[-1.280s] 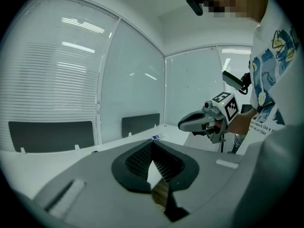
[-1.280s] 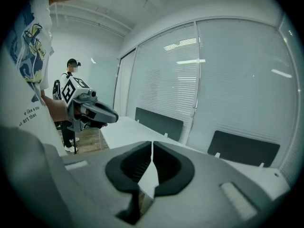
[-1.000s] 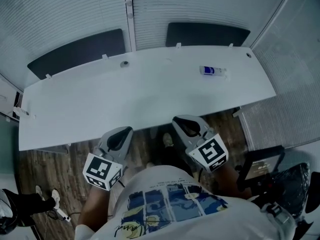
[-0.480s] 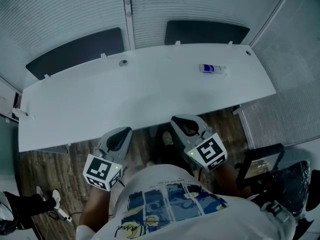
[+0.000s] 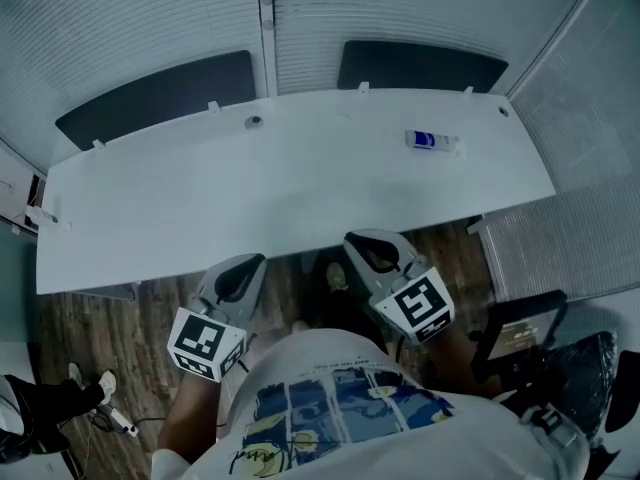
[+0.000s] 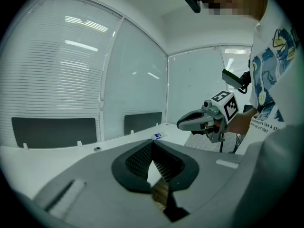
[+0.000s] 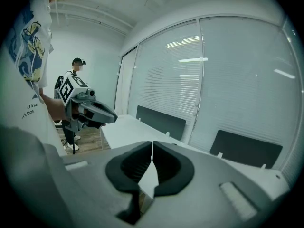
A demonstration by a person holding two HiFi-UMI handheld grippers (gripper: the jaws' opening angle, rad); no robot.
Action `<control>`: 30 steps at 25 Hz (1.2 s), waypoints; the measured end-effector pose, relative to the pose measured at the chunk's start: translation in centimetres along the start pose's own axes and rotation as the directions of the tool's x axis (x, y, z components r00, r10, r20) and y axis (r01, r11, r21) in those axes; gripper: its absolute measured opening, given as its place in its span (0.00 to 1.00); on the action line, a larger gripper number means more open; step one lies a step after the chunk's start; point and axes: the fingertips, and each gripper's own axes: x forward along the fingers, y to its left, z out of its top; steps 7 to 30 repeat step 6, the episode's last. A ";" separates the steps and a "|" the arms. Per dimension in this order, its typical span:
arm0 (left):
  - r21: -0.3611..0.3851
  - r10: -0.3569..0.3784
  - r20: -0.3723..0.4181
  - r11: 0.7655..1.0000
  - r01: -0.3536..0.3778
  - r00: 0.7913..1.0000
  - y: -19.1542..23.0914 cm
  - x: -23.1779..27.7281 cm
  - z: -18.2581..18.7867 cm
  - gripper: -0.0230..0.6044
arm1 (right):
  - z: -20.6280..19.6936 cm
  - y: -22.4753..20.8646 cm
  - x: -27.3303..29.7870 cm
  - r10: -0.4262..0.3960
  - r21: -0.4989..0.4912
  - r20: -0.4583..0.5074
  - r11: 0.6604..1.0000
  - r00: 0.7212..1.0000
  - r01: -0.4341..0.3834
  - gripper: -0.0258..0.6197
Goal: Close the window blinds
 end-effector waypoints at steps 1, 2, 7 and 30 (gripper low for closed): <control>-0.001 0.003 0.000 1.000 -0.003 1.000 0.0 -0.2 -0.1 0.04 | 0.1 0.1 0.0 0.002 -0.002 0.000 1.000 1.000 -0.002 0.05; -0.002 0.006 -0.001 1.000 -0.006 1.000 0.0 -0.4 -0.1 0.04 | 0.1 0.2 0.0 0.004 -0.004 -0.001 1.000 1.000 -0.004 0.05; -0.009 0.021 -0.003 1.000 -0.021 1.000 0.1 -1.5 -0.5 0.04 | 0.2 1.1 0.0 0.013 -0.006 -0.006 1.000 1.000 -0.013 0.05; -0.009 0.021 -0.003 1.000 -0.021 1.000 0.1 -1.5 -0.5 0.04 | 0.2 1.1 0.0 0.013 -0.006 -0.006 1.000 1.000 -0.013 0.05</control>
